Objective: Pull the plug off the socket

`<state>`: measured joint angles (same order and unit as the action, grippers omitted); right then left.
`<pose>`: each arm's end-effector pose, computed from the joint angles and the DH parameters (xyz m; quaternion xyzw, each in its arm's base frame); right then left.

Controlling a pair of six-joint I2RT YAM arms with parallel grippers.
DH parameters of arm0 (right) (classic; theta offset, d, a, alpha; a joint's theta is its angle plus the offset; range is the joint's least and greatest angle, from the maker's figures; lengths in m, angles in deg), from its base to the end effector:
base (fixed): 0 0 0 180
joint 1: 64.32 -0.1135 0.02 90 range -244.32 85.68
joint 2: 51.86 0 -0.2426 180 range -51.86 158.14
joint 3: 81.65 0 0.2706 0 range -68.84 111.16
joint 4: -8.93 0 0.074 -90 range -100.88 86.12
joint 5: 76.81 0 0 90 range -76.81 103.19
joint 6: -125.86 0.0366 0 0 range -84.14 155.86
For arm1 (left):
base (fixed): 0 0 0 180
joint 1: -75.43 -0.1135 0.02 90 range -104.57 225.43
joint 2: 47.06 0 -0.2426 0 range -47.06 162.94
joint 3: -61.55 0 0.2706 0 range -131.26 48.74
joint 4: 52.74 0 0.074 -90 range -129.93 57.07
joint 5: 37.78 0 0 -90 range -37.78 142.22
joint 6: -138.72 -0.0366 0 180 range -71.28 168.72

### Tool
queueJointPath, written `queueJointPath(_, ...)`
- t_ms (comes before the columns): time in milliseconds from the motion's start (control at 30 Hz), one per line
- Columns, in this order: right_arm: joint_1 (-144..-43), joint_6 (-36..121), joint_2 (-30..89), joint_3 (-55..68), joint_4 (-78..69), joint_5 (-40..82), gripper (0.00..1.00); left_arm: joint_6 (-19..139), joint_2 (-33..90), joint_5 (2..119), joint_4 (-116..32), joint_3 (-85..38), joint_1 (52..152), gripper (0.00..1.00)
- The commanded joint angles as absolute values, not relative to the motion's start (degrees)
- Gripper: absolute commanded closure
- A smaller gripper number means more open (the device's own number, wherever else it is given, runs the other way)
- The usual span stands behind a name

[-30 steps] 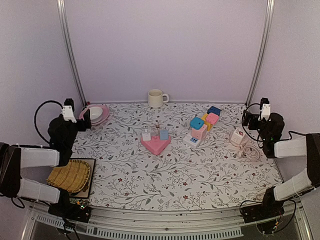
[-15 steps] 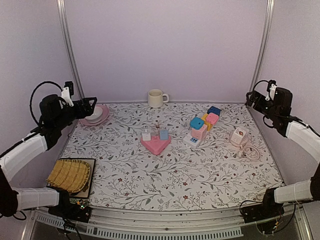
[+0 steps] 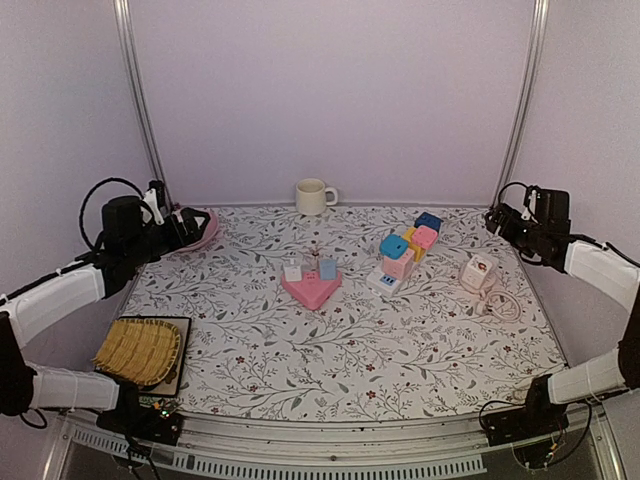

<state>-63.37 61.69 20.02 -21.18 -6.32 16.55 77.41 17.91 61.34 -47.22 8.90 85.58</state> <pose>0.3086 -0.0030 0.2409 0.1820 0.8312 0.1374 0.5071 0.2811 -0.0562 0.2418 -0.0836 0.8027 -0.2558 0.5323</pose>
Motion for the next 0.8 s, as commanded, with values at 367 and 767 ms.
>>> queueJointPath(367, -63.09, 56.98, 33.99, -20.41, -6.13, 21.41, 0.01, 85.21, 13.12, 64.15, -48.56, 14.88, 78.43, 0.03)
queueJointPath(767, -71.62, 59.11, 39.14, -20.52, -5.5, 21.96, 0.01, 82.48, 11.8, 54.43, -47.27, 14.98, 94.44, 0.03)
